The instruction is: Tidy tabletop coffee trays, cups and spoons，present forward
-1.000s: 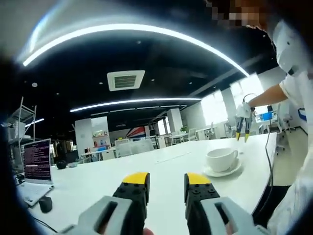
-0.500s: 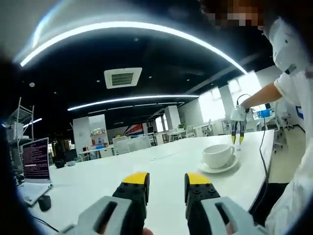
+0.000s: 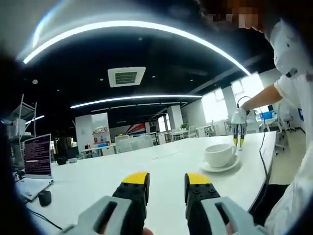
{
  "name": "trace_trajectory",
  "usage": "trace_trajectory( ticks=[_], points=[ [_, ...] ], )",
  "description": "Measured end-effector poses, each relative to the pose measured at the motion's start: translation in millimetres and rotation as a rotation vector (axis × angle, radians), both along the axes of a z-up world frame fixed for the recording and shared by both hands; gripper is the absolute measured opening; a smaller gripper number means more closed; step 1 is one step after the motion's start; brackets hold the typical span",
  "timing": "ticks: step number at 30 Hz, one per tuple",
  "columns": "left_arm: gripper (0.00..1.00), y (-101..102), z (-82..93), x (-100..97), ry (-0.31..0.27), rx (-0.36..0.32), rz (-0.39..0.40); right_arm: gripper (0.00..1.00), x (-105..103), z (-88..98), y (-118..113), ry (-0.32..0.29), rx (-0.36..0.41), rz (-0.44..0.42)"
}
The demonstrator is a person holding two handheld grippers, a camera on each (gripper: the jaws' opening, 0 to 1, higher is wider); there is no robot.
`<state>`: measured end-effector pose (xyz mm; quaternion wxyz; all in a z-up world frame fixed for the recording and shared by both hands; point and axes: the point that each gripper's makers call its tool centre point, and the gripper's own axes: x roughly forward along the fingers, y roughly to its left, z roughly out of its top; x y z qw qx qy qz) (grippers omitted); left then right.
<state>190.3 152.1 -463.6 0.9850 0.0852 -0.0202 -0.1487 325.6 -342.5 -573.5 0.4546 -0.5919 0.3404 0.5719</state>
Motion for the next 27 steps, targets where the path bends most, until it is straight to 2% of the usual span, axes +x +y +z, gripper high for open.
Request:
trace_trajectory(
  ticks=[3,15,27],
  points=[
    [0.30,1.3,0.1,1.2,-0.002,-0.003,0.003,0.06,-4.3,-1.4,-0.5,0.022,-0.017,0.022],
    [0.30,3.2,-7.4,3.0,0.009,-0.025,0.009,0.05,0.1,2.2,0.4,0.020,-0.015,0.033],
    [0.30,-0.6,-5.4,3.7,0.010,-0.015,0.006,0.04,0.0,1.1,-0.6,0.012,-0.012,0.038]
  ],
)
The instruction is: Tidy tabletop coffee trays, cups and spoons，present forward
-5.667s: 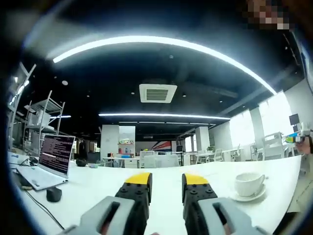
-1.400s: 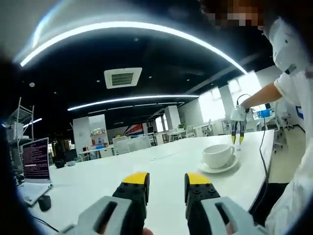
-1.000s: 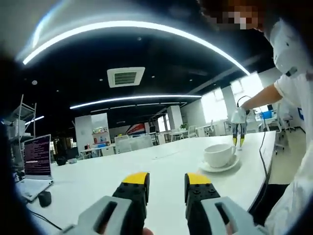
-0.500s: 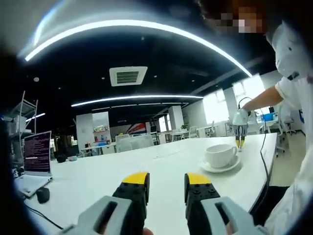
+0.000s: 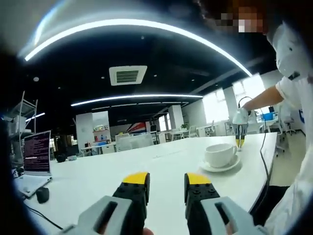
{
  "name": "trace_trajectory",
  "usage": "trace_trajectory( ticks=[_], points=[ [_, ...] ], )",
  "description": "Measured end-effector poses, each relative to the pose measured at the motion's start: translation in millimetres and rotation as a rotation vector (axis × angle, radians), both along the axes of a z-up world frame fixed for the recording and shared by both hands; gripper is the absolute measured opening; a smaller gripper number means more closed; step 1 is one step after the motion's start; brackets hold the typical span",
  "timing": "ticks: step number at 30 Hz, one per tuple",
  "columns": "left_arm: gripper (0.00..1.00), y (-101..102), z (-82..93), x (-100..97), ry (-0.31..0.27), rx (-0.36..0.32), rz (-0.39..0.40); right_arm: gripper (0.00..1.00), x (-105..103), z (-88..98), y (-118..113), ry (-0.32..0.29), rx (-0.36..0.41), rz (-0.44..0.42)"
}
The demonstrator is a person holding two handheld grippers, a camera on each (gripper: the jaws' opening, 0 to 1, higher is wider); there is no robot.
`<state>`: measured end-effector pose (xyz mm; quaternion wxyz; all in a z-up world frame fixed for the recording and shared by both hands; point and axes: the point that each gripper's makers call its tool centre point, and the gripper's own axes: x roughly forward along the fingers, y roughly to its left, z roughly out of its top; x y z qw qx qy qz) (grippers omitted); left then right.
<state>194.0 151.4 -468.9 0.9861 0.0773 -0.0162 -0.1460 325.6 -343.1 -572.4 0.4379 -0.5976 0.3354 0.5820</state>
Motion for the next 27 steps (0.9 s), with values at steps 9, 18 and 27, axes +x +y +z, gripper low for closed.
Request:
trace_trajectory(
  ticks=[9,18,27],
  points=[
    [0.30,0,2.8,2.0,-0.013,-0.017,0.001,0.03,0,0.9,-8,-0.008,-0.016,0.003],
    [0.30,1,2.4,0.6,-0.012,-0.014,0.005,0.03,4,10.1,-4,-0.047,0.006,-0.010],
    [0.30,-5,-2.5,-0.3,0.015,-0.011,-0.021,0.03,11,22.5,-4,-0.148,0.009,0.016]
  ],
)
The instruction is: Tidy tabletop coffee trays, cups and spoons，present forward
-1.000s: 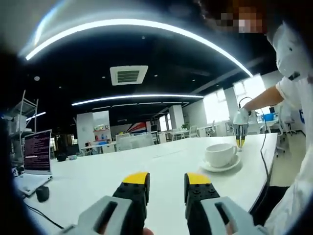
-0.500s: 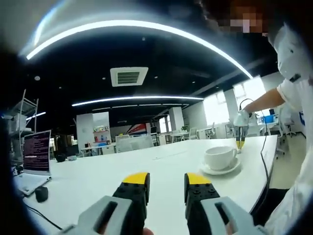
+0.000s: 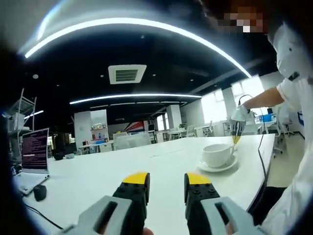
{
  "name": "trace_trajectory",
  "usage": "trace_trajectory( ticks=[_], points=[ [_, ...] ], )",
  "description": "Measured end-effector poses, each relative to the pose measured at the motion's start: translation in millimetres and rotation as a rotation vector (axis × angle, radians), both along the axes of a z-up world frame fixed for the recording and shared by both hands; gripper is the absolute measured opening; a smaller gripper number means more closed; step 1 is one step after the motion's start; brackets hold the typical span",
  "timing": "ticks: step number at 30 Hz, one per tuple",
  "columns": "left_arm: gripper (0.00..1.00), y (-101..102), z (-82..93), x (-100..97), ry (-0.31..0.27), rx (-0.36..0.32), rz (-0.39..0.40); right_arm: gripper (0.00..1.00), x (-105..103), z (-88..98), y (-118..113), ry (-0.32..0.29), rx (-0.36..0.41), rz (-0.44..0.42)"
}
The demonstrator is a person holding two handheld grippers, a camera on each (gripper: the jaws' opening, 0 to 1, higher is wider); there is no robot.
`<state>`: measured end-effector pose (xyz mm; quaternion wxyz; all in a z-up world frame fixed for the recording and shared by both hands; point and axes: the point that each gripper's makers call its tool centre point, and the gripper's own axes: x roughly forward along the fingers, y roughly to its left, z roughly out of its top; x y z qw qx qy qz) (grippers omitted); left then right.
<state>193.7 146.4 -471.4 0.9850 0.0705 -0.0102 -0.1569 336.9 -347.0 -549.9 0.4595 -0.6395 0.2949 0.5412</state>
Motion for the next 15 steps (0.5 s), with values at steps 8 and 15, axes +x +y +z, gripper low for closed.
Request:
trace_trajectory(
  ticks=[8,15],
  points=[
    [0.30,2,3.2,2.6,-0.002,0.001,-0.010,0.03,6,16.7,7,-0.133,0.008,0.050],
    [0.30,-2,7.0,3.8,-0.012,-0.004,-0.008,0.03,14,47.5,25,-0.331,0.027,0.111]
  ],
)
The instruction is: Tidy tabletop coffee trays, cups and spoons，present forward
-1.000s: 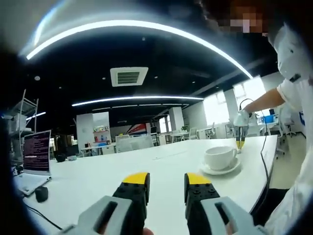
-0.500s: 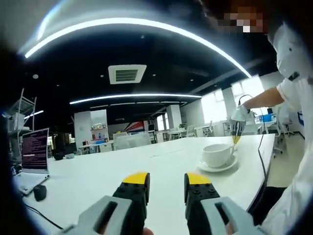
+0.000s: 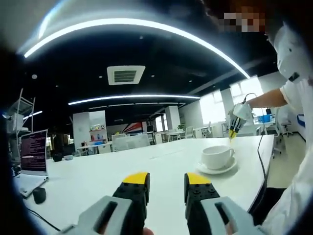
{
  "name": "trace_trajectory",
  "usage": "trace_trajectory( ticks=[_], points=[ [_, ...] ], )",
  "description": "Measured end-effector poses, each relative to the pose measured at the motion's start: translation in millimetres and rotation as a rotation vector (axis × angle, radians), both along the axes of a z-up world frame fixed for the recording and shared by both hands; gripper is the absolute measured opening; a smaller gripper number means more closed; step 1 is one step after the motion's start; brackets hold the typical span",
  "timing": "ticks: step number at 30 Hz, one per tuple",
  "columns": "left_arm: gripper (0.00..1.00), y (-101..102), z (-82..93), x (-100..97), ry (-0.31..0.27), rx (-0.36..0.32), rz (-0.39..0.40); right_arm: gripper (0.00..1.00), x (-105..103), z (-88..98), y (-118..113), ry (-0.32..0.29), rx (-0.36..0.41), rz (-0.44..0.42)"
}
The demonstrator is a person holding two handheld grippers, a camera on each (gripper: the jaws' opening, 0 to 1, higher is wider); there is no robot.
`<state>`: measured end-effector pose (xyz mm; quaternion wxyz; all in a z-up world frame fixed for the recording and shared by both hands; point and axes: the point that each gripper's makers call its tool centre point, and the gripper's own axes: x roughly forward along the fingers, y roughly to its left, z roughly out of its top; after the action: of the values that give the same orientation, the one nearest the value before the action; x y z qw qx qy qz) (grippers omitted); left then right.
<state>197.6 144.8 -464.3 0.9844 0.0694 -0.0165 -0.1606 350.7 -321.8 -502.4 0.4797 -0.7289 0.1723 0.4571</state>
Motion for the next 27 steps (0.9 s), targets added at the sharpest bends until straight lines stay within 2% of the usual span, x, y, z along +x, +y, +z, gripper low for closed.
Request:
trace_trajectory(
  ticks=[1,3,4,6,8,9,12,13,16,17,18,21,22,24,25,26,27],
  points=[
    [0.30,1,0.0,0.4,0.000,-0.002,0.001,0.03,2,4.9,4,-0.039,0.002,0.018],
    [0.30,1,0.4,0.9,0.000,-0.009,-0.004,0.03,1,6.7,6,-0.063,-0.005,0.026],
    [0.30,1,0.5,1.3,0.002,-0.015,-0.005,0.03,4,11.6,9,-0.106,-0.005,0.037],
    [0.31,-1,1.4,1.2,0.004,-0.027,-0.021,0.03,3,13.0,12,-0.130,-0.013,0.051],
    [0.31,-2,2.7,2.2,0.009,-0.036,-0.019,0.03,7,21.0,16,-0.218,-0.030,0.083],
    [0.31,-3,3.3,1.9,0.007,-0.038,-0.021,0.03,6,22.9,19,-0.239,-0.038,0.094],
    [0.30,-3,4.3,0.8,0.005,-0.034,-0.021,0.03,4,34.0,30,-0.333,-0.033,0.128],
    [0.30,-1,4.5,0.3,0.004,-0.031,-0.020,0.03,4,41.2,38,-0.387,-0.023,0.157],
    [0.30,3,6.7,-1.2,-0.001,-0.034,-0.015,0.03,0,52.4,49,-0.469,-0.010,0.185],
    [0.30,3,6.9,-1.3,-0.002,-0.034,-0.014,0.03,-1,53.2,50,-0.476,-0.008,0.188],
    [0.30,5,7.9,-1.7,-0.005,-0.033,-0.009,0.03,-4,57.3,56,-0.518,-0.017,0.206],
    [0.30,7,9.1,-2.0,-0.007,-0.035,-0.006,0.03,-9,61.5,65,-0.584,-0.034,0.246],
    [0.30,7,9.2,-2.1,-0.008,-0.033,-0.007,0.03,-10,59.0,66,-0.578,-0.031,0.239],
    [0.30,6,7.9,-2.2,-0.002,-0.024,-0.009,0.03,-15,59.6,75,-0.605,-0.025,0.263],
    [0.30,4,6.7,-2.2,0.001,-0.017,-0.011,0.03,-15,58.5,77,-0.619,-0.039,0.267],
    [0.30,4,5.2,-2.2,0.008,-0.012,-0.014,0.03,-18,59.7,84,-0.660,-0.063,0.305],
    [0.30,2,4.0,-2.5,0.015,-0.012,-0.021,0.03,-19,56.2,86,-0.655,-0.062,0.303]
  ],
)
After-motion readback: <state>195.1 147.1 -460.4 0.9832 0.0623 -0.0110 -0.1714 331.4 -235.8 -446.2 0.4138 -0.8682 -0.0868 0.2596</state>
